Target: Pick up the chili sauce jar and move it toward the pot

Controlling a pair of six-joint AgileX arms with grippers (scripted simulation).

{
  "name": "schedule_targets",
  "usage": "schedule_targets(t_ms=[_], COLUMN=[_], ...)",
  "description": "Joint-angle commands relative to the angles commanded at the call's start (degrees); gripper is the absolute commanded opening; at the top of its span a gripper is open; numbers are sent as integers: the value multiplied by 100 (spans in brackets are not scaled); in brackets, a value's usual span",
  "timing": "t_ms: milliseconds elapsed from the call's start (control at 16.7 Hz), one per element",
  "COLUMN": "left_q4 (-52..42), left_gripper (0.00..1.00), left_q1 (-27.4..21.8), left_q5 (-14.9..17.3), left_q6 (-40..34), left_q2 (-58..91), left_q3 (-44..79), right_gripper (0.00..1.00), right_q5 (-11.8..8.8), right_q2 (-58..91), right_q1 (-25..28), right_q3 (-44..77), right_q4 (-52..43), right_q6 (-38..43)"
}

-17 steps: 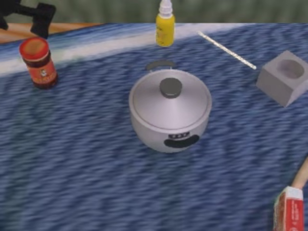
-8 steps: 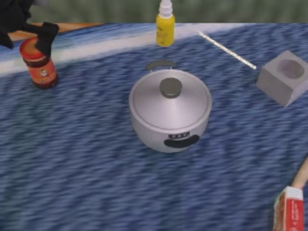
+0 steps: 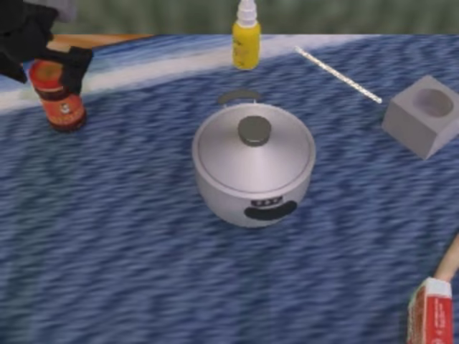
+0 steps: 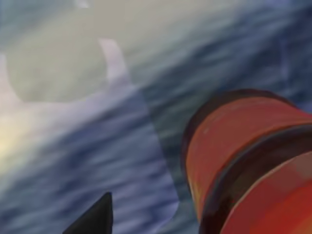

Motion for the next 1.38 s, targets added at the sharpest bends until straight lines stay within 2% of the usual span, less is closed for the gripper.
schedule_targets(t_ms=[360,1140,1380], left_q4=[255,255,255], left_gripper=[100,2,0], left_q1=[-4,-4,-4], left_q5=[0,0,0], left_q6=[-4,-4,-4], left_q2=[71,71,71], left_q3=[-185,-185,-185], right_gripper=[100,100,100], right_q5=[0,0,0], right_q2=[0,0,0], right_q1=[0,0,0], right_q3=[0,0,0], right_q4=[0,0,0], right_q6=[0,0,0])
